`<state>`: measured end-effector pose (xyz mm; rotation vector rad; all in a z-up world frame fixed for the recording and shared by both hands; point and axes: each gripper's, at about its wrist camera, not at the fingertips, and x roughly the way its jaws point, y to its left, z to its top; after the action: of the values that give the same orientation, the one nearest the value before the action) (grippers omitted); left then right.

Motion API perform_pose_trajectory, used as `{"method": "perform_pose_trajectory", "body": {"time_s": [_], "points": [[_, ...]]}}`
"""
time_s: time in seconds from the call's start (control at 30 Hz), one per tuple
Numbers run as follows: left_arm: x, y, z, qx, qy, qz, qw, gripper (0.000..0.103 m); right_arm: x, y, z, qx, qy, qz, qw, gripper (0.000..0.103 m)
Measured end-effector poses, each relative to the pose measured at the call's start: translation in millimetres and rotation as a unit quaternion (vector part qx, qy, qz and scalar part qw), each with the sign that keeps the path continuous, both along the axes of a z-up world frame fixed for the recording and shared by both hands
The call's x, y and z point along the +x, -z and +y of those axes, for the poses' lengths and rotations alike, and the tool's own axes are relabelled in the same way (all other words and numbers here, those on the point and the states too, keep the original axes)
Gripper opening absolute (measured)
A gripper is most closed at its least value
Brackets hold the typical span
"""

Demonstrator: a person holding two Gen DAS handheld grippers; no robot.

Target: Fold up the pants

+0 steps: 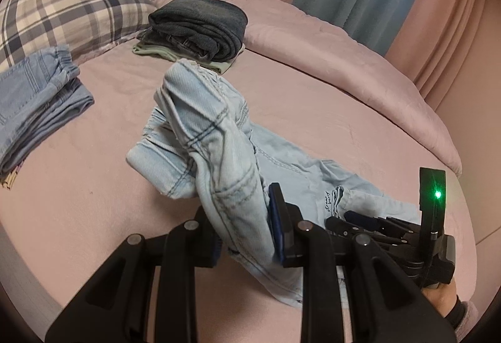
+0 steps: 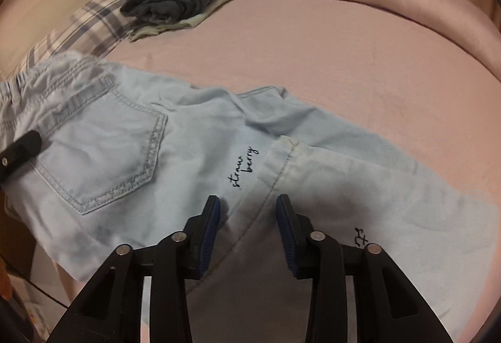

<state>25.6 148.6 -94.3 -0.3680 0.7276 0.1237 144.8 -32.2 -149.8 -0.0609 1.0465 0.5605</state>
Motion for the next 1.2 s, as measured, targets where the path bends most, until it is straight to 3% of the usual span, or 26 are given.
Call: {"method": "perform_pose_trajectory", "body": {"time_s": [0.17, 0.3, 0.43, 0.57, 0.8, 1.03, 1.2], "points": [[-0.9, -4.1, -5.6, 0.010, 0.009, -0.005, 0.9999, 0.025, -8.7, -7.3, -3.5, 0.030, 0.006, 0.005, 1.000, 0.043], [-0.3, -5.8, -9.3, 0.015, 0.012, -0.007, 0.9998, 0.025, -20.6, -19.8, -2.0, 0.058, -0.018, -0.018, 0.998, 0.043], [-0.5, -8.1, -15.9, 0.024, 0.024, -0.011, 0.9993, 0.025, -20.3, -3.9, 23.3, 0.025, -0.047, 0.000, 0.999, 0.043], [-0.2, -8.8, -22.4, 0.035, 0.034, -0.011, 0.9987, 0.025, -22.2, 0.4, 40.7, -0.005, -0.068, -0.011, 0.998, 0.043], [-1.0, -10.9, -27.0, 0.047, 0.045, -0.014, 0.9978, 0.025, -58.1, -13.2, 35.8, 0.025, -0.103, 0.004, 0.994, 0.043], [0.5, -12.4, -38.8, 0.056, 0.061, -0.013, 0.9965, 0.025, -69.3, 2.8, 43.7, 0.002, -0.116, 0.005, 0.993, 0.043], [0.5, -15.0, -44.5, 0.062, 0.072, -0.017, 0.9953, 0.025, -68.5, -11.3, 22.8, 0.058, -0.098, 0.015, 0.993, 0.043]]}}
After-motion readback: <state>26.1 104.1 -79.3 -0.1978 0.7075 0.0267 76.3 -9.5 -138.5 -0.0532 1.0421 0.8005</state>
